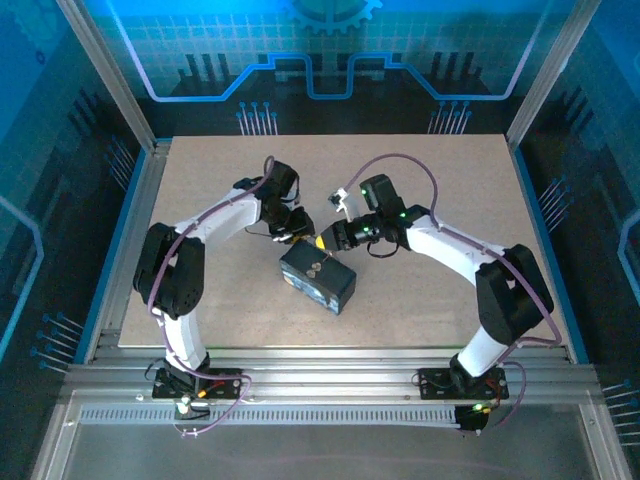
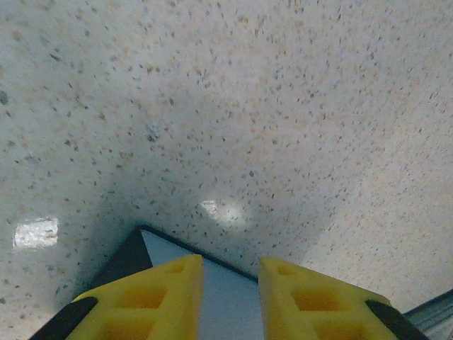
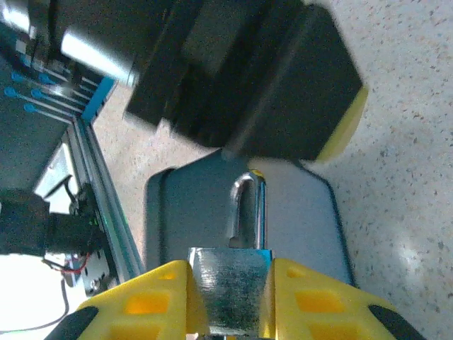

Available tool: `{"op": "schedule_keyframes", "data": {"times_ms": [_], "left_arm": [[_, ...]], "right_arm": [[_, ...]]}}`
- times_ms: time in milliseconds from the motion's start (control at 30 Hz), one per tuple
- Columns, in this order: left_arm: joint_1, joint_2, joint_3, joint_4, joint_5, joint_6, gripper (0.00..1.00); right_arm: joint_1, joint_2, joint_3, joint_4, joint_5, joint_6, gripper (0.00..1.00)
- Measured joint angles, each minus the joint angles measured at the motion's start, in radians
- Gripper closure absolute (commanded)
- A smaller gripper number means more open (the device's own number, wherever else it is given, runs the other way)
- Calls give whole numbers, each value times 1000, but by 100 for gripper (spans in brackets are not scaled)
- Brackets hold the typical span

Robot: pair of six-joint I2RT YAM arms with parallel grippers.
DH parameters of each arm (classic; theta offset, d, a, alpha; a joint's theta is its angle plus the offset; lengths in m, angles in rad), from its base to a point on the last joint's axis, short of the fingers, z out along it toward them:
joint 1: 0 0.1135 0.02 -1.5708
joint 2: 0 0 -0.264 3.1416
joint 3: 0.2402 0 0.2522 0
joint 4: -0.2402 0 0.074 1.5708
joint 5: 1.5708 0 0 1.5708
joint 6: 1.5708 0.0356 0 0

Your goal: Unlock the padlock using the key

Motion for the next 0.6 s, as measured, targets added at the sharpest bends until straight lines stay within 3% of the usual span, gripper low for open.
{"op": "schedule_keyframes", "data": {"times_ms": [300,600], "left_arm": [[16,-1,-8,0,2,-17,68],[95,-41,16,-10,28,-13,52]], "right_arm": [[-3,-7,-7,3,6,50,83],[-98,-61,-12,-66,72,-15,81]]}}
